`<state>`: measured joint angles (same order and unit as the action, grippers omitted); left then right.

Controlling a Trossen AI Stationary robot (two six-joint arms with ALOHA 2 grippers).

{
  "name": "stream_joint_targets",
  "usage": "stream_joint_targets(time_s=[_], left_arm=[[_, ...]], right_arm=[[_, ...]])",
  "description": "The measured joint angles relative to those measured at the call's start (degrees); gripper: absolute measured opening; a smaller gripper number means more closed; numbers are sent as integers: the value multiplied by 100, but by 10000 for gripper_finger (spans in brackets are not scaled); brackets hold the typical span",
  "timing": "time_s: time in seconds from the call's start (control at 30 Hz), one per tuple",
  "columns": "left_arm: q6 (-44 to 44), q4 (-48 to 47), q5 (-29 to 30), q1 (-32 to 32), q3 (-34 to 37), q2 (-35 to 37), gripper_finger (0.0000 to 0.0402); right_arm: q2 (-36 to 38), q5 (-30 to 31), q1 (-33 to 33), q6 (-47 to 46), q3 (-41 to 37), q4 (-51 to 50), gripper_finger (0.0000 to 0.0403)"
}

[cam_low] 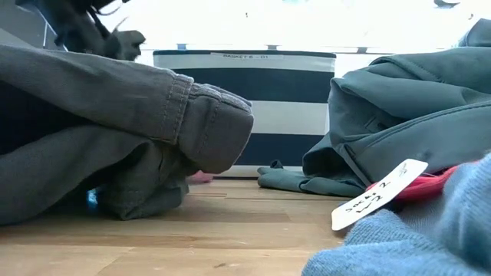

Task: Sort clothes
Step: Put the black sock into the blue laundry bin

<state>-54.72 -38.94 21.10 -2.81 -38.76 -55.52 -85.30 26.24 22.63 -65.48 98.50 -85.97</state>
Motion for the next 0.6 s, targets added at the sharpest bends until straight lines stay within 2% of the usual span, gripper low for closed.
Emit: stream_joint_targets(time_s=[0.27, 0.6], left_arm=[[-224, -890, 870, 98, -364, 1179, 2], [-632, -1620, 1098, 330, -379, 1564, 1]], right_arm=[[0, 50, -13, 8, 0, -4, 142], [0, 61, -11, -3, 0, 2, 142]])
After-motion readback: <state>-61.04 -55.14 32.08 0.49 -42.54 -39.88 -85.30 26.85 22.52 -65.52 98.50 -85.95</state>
